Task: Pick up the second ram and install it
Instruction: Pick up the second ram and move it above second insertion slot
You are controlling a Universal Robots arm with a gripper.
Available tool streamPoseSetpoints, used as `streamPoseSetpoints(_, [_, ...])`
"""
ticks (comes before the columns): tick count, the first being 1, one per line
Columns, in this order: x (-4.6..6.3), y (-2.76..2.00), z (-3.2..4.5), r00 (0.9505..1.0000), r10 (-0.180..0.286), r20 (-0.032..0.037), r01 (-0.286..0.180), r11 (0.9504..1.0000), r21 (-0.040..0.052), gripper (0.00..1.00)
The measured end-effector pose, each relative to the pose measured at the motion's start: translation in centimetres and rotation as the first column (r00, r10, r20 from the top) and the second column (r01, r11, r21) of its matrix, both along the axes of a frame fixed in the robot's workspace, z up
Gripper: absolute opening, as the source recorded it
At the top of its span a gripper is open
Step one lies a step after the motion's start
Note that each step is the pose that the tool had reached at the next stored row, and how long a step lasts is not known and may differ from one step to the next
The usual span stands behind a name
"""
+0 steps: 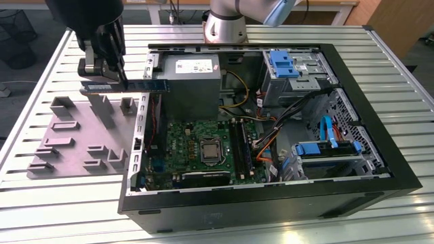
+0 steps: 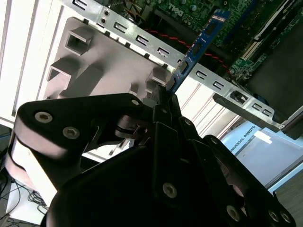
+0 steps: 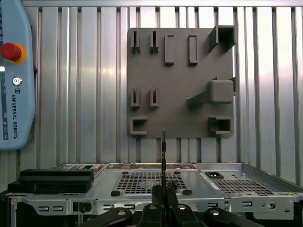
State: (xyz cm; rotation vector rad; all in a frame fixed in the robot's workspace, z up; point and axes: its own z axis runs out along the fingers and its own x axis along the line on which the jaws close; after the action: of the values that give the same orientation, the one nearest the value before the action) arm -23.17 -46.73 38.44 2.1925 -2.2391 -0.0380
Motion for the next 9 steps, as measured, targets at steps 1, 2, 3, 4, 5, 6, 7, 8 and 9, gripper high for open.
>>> streamPoseSetpoints(1, [0.1, 0.00, 0.00, 1.0000, 0.000, 0.0001, 0.000, 1.0000, 0.0001, 0.14])
streamPoseSetpoints(2, [0.2, 0.00, -0.01, 1.0000, 0.000, 0.0001, 0.000, 1.0000, 0.0001, 0.14])
streamPoseSetpoints(3, [0.3, 0.00, 0.00, 1.0000, 0.000, 0.0000, 0.000, 1.0000, 0.0001, 0.14])
streamPoseSetpoints(4, [0.5, 0.00, -0.01, 1.0000, 0.000, 0.0000, 0.000, 1.0000, 0.0001, 0.14])
streamPoseSetpoints(5, [0.6, 0.00, -0.01, 1.0000, 0.000, 0.0001, 0.000, 1.0000, 0.0001, 0.14])
streamPoseSetpoints(6, [0.8, 0.00, -0.01, 1.0000, 0.000, 0.0001, 0.000, 1.0000, 0.0001, 0.14])
streamPoseSetpoints(7, [0.9, 0.00, -0.01, 1.0000, 0.000, 0.0001, 0.000, 1.0000, 0.0001, 0.14])
streamPoseSetpoints(8, [1.2, 0.00, -0.01, 1.0000, 0.000, 0.0001, 0.000, 1.0000, 0.0001, 0.14])
streamPoseSetpoints(9, [1.4, 0.00, -0.01, 1.0000, 0.000, 0.0001, 0.000, 1.0000, 0.0001, 0.14])
